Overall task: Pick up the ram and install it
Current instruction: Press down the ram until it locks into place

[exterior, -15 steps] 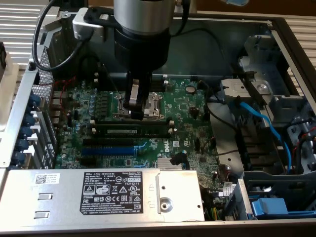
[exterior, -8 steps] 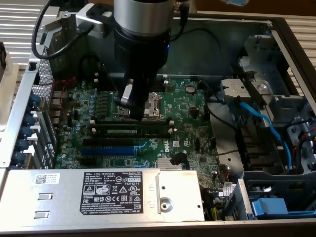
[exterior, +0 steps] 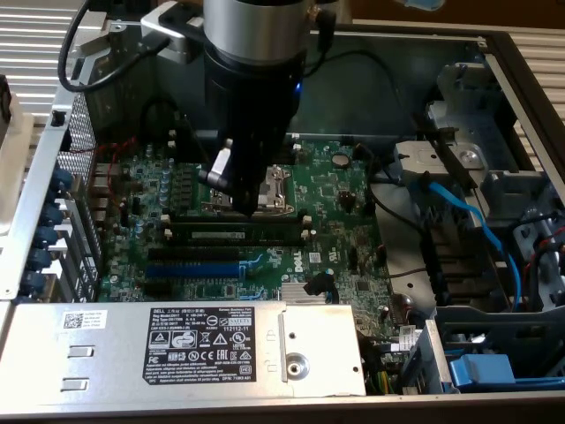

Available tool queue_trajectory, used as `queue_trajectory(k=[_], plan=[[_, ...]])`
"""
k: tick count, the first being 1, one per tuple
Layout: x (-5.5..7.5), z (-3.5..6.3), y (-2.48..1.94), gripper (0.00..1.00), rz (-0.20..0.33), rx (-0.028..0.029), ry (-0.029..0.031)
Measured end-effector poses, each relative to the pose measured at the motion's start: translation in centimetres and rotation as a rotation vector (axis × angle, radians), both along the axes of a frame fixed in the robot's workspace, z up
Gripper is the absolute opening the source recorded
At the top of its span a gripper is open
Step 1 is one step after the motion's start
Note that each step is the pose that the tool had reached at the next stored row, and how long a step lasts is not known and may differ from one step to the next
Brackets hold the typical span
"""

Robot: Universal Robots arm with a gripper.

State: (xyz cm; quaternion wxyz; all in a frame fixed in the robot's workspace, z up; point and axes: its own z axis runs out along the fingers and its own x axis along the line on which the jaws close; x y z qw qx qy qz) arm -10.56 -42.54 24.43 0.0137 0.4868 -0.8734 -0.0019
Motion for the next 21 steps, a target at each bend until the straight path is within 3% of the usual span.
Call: queue_trajectory(k=[21], plan=[[0.0, 0.0, 0.0, 0.1, -0.327, 0.0, 0.0]])
